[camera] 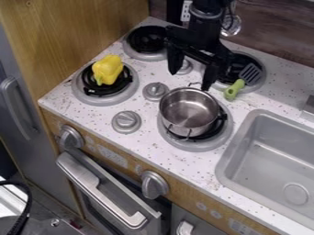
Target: Move silver pot to the upper left burner
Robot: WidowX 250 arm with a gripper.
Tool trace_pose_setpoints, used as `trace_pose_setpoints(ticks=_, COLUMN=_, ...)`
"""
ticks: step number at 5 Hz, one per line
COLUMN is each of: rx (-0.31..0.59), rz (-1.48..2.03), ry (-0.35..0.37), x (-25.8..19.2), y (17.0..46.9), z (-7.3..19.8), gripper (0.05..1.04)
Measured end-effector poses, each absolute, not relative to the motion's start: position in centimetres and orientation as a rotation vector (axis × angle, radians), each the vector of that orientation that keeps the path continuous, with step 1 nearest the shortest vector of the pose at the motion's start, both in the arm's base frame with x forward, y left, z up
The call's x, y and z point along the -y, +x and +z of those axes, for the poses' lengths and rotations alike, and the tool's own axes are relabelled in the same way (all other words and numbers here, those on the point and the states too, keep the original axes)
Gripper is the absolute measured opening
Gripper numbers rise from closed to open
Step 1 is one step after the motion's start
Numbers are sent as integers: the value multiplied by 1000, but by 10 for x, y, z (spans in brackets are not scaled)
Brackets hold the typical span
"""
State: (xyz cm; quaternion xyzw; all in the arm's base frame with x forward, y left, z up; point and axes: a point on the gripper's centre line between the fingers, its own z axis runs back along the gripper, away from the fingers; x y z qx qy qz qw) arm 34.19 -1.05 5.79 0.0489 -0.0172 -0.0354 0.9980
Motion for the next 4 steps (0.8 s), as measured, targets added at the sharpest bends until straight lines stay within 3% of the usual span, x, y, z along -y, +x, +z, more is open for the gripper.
trace_pose_setpoints(ticks=2, rx=45, rz=-115, ry=86, x=39, y=341, z=59, gripper=999)
trace_pose_setpoints(ticks=3, rx=55, rz=-70, ry=85, x=40, y=346, z=45, gripper=999)
trace_pose_setpoints(ticks=4, rx=-37, rz=-24, ry=65, x=33, y=341, z=-2, gripper=999)
